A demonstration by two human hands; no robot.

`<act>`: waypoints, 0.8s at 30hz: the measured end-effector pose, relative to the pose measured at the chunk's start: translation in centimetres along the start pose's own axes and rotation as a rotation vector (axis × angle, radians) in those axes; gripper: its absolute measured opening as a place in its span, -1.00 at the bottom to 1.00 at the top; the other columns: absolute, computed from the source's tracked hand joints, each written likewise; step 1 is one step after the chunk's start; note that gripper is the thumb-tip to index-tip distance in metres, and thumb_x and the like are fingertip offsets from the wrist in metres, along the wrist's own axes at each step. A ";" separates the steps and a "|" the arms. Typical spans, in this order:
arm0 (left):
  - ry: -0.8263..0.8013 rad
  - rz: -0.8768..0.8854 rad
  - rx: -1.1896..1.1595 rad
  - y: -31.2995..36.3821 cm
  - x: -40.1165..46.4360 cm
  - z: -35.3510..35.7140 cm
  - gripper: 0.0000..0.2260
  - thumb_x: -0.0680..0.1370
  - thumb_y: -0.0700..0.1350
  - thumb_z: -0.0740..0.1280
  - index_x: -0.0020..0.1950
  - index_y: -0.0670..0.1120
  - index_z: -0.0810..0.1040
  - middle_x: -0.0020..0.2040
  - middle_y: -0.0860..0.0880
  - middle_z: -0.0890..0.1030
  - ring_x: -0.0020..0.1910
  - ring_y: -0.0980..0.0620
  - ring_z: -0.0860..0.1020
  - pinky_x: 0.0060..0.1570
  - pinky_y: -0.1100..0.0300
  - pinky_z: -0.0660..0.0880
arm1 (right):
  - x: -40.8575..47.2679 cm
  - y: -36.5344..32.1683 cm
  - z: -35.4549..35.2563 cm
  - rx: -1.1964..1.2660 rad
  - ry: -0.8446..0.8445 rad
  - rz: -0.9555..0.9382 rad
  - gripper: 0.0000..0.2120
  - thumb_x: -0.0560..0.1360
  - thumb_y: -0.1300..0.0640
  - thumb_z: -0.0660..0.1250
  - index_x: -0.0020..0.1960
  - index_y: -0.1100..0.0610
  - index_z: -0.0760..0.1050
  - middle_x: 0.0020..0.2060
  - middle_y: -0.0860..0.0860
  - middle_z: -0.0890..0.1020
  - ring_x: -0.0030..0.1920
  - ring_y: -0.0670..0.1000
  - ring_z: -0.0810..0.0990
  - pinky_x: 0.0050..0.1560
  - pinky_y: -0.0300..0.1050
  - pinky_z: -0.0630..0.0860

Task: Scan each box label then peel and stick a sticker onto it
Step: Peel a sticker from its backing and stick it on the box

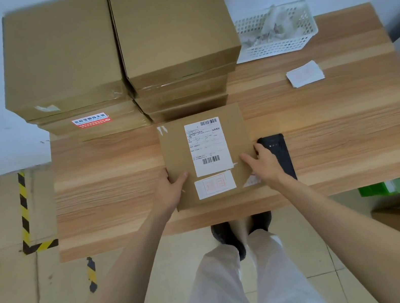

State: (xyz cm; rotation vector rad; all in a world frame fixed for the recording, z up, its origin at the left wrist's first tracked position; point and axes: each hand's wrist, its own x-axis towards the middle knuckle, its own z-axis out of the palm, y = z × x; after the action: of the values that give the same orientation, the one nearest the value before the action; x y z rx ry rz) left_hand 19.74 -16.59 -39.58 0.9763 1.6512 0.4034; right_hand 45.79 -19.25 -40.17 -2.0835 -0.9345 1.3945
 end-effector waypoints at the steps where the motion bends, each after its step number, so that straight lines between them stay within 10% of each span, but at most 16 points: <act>1: 0.029 0.012 0.018 0.2 -0.3 0.2 -0.66 0.61 -0.02 0.38 0.34 -0.10 0.49 0.09 -0.02 0.65 -0.16 0.07 0.61 -0.13 0.14 0.56 | -0.3 0.1 -0.4 -0.015 0.021 -0.007 -0.56 0.62 -0.04 0.31 0.44 0.09 0.39 0.25 -0.01 0.60 0.19 0.00 0.58 0.27 0.09 0.55; 11: -0.135 0.333 0.126 9.6 -6.0 7.8 -0.76 0.61 0.00 0.40 0.25 0.04 0.48 0.05 0.17 0.62 -0.14 0.26 0.61 -0.18 0.31 0.55 | -7.9 3.2 -12.3 0.100 0.345 -0.082 -0.36 0.39 -0.38 0.32 0.34 -0.04 0.49 0.19 -0.15 0.64 0.20 -0.06 0.61 0.24 0.12 0.55; 16: -0.258 0.608 0.197 19.7 -10.3 15.5 -0.70 0.60 0.04 0.39 0.28 0.20 0.40 0.02 0.31 0.55 -0.16 0.36 0.57 -0.09 0.21 0.54 | -13.9 2.1 -23.1 0.122 0.623 -0.147 -0.56 0.59 -0.10 0.34 0.40 0.07 0.44 0.16 -0.11 0.59 0.13 -0.02 0.58 0.10 -0.09 0.49; 24: -0.568 0.905 0.157 29.4 -22.7 29.9 -0.64 0.62 0.07 0.38 0.38 0.17 0.39 0.17 0.26 0.58 0.00 0.38 0.58 -0.07 0.40 0.52 | -27.2 7.7 -38.2 0.138 1.058 -0.162 -0.54 0.56 -0.23 0.32 0.32 0.02 0.48 0.10 -0.10 0.64 0.06 -0.01 0.63 0.11 0.11 0.60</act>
State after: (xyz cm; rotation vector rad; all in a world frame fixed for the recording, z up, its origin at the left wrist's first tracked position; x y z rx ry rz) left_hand 59.57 -23.06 -14.07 1.7517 0.6691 0.5236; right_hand 76.33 -44.88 -14.41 -2.1289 -0.4939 0.1427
